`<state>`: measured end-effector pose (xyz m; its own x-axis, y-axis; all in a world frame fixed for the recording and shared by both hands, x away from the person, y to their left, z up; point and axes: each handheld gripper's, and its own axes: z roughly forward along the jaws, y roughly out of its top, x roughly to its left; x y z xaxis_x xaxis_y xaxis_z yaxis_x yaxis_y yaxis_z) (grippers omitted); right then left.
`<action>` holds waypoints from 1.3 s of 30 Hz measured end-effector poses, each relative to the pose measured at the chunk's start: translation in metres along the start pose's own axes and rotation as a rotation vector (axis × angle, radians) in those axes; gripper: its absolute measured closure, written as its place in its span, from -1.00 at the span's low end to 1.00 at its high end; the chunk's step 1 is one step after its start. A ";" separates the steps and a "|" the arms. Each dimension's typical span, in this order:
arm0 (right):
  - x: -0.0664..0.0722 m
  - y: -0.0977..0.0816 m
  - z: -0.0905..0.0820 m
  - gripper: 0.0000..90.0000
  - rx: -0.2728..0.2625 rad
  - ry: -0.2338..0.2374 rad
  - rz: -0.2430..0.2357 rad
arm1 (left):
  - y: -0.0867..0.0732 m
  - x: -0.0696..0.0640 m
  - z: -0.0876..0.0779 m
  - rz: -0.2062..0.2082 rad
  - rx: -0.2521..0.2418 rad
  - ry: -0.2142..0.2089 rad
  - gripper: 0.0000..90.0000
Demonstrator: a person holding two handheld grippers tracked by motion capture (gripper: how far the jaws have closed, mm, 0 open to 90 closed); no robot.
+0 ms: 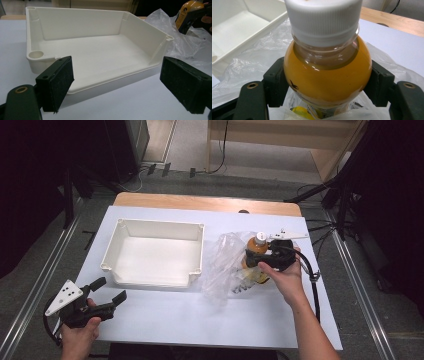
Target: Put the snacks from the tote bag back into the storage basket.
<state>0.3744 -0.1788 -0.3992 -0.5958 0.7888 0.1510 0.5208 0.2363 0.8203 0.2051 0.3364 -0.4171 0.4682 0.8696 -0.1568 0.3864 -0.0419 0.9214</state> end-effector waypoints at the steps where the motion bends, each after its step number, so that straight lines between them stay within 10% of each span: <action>1: 0.000 0.001 -0.001 -0.32 0.000 0.000 0.004 | 0.000 0.000 0.000 0.000 0.001 -0.001 -0.73; 39: 0.034 0.058 -0.029 -0.32 -0.054 0.019 -0.093 | -0.001 0.002 0.000 0.006 0.002 0.007 -0.73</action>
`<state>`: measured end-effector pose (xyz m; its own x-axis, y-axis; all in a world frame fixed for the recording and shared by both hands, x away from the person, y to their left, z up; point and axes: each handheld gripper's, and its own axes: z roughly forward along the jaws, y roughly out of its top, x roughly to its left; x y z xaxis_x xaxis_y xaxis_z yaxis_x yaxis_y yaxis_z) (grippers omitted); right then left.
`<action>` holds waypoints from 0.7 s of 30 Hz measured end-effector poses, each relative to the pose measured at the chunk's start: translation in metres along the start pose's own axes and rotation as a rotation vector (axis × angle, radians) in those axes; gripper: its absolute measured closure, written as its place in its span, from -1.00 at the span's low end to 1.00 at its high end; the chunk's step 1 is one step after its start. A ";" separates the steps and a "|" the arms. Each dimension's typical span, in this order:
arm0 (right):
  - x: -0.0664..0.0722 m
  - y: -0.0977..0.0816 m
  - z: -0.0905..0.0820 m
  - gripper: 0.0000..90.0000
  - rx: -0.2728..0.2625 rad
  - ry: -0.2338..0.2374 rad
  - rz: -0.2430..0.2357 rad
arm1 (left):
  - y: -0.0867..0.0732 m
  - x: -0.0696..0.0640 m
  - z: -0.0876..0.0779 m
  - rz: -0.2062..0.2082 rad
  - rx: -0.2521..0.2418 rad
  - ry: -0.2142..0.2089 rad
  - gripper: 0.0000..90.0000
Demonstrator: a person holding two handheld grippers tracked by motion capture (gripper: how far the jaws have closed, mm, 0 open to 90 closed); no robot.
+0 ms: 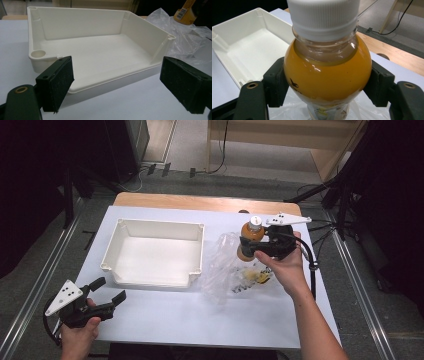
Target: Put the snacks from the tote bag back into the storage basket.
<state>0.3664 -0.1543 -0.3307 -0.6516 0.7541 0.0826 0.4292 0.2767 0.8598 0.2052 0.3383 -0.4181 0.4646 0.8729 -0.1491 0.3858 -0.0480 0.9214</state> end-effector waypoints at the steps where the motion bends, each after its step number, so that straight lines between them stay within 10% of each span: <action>1: 0.001 0.001 0.001 -0.32 0.001 0.002 0.001 | 0.000 0.000 0.000 0.001 0.001 0.000 -0.73; 21: 0.024 0.014 0.022 -0.32 -0.002 0.045 -0.023 | 0.000 0.002 -0.004 0.007 -0.011 0.015 -0.73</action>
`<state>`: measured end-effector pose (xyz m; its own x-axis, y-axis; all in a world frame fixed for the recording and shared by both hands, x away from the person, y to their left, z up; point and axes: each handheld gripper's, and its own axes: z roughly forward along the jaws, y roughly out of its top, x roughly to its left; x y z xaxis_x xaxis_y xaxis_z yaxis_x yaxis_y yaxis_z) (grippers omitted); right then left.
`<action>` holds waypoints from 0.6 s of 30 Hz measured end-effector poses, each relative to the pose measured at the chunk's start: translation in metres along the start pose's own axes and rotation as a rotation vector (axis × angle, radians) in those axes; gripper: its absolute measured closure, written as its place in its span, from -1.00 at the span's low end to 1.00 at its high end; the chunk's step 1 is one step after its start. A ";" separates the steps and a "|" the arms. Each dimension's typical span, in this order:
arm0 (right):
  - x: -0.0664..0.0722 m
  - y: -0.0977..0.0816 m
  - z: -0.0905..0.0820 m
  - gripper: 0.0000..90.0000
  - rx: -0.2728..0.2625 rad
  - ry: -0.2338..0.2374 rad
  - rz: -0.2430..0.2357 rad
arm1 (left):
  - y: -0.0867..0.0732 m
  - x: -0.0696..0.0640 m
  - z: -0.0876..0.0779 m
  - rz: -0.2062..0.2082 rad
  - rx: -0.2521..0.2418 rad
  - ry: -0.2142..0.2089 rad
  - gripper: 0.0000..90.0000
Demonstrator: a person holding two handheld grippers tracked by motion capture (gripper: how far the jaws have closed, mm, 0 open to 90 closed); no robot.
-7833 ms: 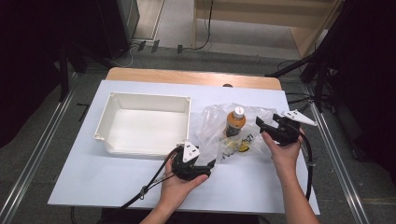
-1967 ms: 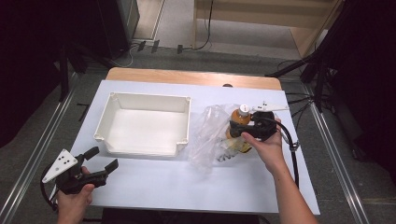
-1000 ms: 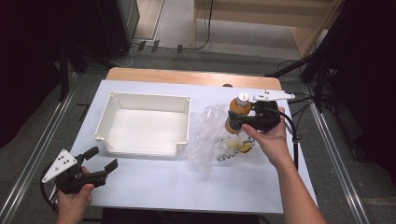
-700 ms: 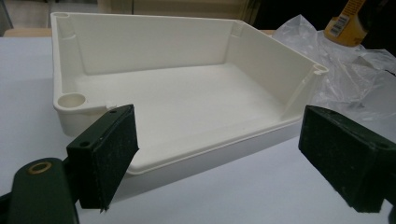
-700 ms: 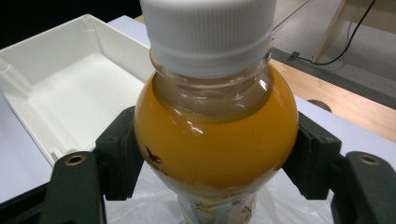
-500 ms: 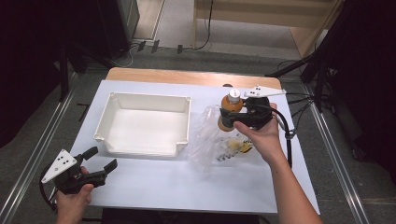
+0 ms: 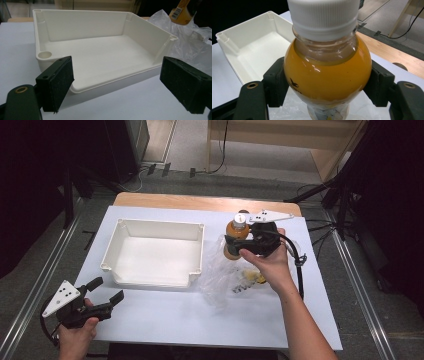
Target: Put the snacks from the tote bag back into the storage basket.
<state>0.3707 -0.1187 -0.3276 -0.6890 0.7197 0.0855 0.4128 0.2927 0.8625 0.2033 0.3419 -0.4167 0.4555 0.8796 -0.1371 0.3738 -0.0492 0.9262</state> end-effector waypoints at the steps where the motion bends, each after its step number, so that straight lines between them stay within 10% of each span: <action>1: 0.001 0.000 0.001 -0.32 -0.001 0.001 0.001 | 0.000 0.001 0.000 0.001 0.001 0.000 -0.73; 18: 0.016 0.012 0.011 -0.32 -0.006 0.017 -0.018 | 0.001 0.002 0.003 -0.002 0.000 -0.003 -0.72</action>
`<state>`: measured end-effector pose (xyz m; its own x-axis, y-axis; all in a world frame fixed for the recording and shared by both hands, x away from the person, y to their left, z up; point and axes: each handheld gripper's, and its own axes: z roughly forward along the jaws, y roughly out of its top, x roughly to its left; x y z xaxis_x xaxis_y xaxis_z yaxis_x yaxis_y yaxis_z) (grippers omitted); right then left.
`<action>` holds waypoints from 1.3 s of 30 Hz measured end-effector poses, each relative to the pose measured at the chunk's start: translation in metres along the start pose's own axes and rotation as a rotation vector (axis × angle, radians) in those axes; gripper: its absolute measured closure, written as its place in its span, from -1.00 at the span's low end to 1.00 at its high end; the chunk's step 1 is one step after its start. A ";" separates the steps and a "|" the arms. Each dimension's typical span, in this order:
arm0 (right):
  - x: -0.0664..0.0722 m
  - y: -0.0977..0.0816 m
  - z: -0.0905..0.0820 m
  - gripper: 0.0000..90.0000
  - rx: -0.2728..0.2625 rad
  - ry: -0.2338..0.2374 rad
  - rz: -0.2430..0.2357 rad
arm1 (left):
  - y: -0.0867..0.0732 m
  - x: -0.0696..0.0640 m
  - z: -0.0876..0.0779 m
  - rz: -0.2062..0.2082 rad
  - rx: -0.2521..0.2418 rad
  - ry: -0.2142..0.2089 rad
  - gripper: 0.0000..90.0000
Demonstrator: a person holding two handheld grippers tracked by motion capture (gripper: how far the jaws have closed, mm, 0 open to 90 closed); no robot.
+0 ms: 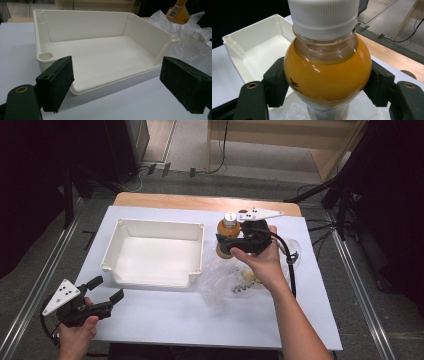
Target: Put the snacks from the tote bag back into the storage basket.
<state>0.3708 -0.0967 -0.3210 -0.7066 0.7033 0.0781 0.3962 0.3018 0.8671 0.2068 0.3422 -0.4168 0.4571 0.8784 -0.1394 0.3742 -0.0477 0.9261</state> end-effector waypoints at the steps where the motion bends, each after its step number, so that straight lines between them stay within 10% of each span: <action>1: 0.001 0.001 0.000 -0.32 -0.001 0.001 -0.003 | 0.000 0.000 0.000 0.000 0.004 -0.002 -0.72; 39: 0.038 0.024 0.046 -0.32 0.001 0.063 -0.037 | 0.001 0.001 -0.008 0.003 -0.027 0.029 -0.83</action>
<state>0.3806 -0.0329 -0.3197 -0.7563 0.6497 0.0768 0.3694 0.3272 0.8698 0.2010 0.3474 -0.4132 0.4345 0.8917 -0.1272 0.3512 -0.0377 0.9355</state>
